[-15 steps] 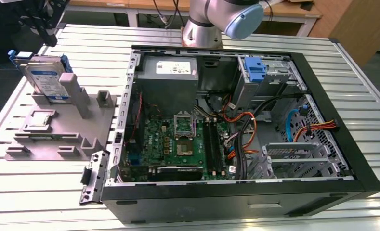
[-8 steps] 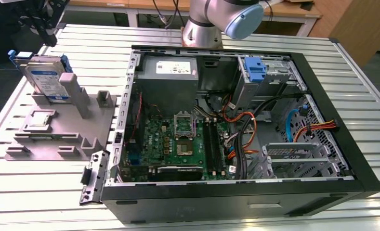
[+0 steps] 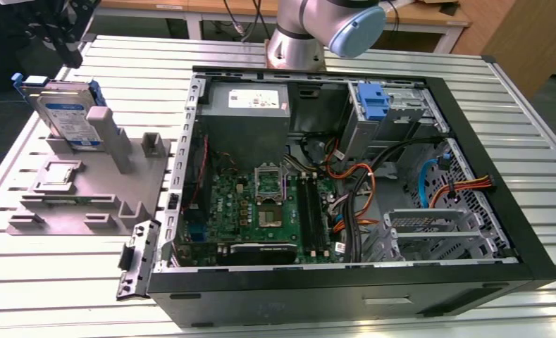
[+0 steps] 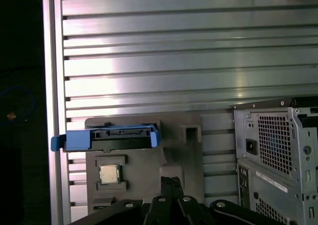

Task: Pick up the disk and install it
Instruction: 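Reach for the disk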

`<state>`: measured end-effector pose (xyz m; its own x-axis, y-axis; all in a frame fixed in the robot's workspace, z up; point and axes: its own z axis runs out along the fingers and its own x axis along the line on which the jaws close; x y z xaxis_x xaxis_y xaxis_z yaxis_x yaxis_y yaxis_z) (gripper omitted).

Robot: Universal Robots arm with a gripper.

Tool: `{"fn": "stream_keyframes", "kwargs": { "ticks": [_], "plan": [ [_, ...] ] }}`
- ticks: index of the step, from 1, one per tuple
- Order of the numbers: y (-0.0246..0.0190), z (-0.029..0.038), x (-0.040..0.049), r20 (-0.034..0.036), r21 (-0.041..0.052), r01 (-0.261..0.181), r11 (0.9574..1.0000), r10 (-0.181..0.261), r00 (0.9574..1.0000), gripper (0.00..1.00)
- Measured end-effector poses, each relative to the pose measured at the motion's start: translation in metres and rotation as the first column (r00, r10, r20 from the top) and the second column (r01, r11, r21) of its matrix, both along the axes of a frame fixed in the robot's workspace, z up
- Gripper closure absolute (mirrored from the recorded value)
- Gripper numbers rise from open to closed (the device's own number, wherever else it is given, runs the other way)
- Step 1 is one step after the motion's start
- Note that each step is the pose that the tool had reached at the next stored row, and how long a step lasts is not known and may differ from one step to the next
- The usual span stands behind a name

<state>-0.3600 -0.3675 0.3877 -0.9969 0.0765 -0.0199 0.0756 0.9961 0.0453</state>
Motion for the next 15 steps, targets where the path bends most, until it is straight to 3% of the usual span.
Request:
{"fn": "stream_keyframes", "kwargs": {
  "ticks": [4,10,15],
  "plan": [
    [0.0020,-0.0002,-0.0068,-0.0001,0.0000,0.000,1.0000,0.000,1.0000,0.90],
    [0.0055,-0.0009,-0.0314,-0.0001,0.0006,0.000,1.0000,0.000,1.0000,0.90],
    [0.0062,-0.0014,-0.0444,-0.0006,0.0009,0.000,1.0000,0.000,1.0000,0.90]
  ]
}}
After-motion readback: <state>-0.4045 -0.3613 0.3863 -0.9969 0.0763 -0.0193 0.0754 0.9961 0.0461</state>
